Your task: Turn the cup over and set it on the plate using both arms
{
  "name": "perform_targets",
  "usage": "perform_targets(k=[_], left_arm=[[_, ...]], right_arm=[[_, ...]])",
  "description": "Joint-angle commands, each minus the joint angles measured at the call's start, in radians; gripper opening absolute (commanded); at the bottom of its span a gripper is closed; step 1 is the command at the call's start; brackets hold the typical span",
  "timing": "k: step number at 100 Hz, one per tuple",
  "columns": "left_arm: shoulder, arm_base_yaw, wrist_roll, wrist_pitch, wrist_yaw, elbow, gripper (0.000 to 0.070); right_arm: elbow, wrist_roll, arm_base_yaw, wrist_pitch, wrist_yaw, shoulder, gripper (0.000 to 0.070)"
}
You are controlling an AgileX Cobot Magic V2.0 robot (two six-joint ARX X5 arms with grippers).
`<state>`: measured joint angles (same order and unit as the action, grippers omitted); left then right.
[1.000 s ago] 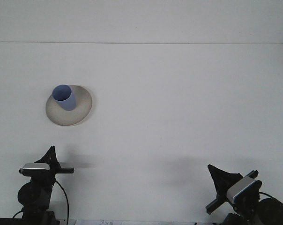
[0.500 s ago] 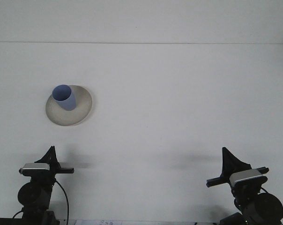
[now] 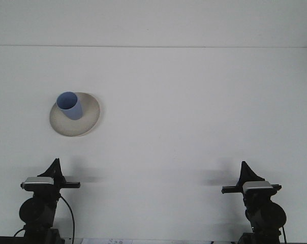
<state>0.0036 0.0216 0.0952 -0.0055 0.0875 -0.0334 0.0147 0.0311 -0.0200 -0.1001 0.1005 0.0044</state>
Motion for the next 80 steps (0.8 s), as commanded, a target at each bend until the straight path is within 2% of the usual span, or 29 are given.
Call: perform_targets(k=[1, 80], left_arm=[[-0.001, -0.003, 0.005, 0.01, 0.001, 0.019, 0.0015], [-0.001, -0.003, 0.005, 0.01, 0.001, 0.019, 0.0015]], right_arm=[[-0.002, 0.006, -0.001, 0.01, -0.002, -0.003, 0.0006], [-0.002, 0.017, -0.001, 0.011, 0.004, -0.003, 0.0006]])
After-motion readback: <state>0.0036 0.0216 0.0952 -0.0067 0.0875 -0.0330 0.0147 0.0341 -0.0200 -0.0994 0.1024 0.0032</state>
